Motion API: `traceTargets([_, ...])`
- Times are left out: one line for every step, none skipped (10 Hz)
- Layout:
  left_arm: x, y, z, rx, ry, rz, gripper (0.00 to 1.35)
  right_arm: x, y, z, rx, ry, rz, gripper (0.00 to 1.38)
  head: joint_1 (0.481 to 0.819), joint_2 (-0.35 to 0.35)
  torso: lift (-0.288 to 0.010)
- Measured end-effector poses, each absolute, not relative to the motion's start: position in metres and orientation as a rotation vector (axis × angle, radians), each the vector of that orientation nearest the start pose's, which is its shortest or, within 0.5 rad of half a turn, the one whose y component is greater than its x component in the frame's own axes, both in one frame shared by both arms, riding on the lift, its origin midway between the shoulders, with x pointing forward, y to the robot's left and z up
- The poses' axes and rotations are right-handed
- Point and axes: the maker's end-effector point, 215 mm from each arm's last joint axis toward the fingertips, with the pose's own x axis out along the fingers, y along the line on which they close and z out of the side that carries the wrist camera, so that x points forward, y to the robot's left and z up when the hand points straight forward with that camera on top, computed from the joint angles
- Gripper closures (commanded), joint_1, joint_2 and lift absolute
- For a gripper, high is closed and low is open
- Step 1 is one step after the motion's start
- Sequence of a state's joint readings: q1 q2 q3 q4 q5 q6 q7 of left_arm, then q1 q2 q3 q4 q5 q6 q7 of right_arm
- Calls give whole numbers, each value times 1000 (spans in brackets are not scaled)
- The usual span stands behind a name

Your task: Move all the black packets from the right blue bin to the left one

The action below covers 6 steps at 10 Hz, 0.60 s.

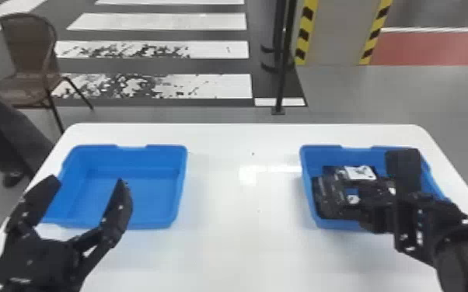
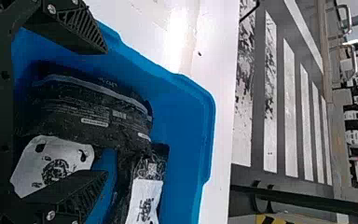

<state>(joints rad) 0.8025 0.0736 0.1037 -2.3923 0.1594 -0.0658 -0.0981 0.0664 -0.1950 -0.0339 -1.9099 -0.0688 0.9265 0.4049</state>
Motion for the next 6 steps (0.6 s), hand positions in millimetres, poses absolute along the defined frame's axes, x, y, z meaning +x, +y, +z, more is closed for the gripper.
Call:
traceTargets([369, 248, -244, -29, -93, -81, 102, 502, -222, -454, 3, 687, 351, 108, 695, 32, -140])
traceTargets([369, 248, -243, -30, -95, -81, 102, 500, -221, -455, -7, 697, 350, 108, 695, 34, -140])
traceTargets([369, 248, -243, -31, -95, -79, 102, 499, -223, -456, -15, 702, 345, 108, 695, 33, -140])
traceTargets([369, 249, -244, -32, -95, -79, 102, 498, -226, -457, -21, 710, 335, 125, 695, 30, -140])
traceTargets([369, 249, -244, -32, -95, -80, 102, 499, -230, -458, -29, 716, 321, 151, 695, 27, -140])
traceTargets([369, 248, -244, -32, -95, -82, 102, 501, -233, -459, -38, 720, 312, 177, 695, 21, -140])
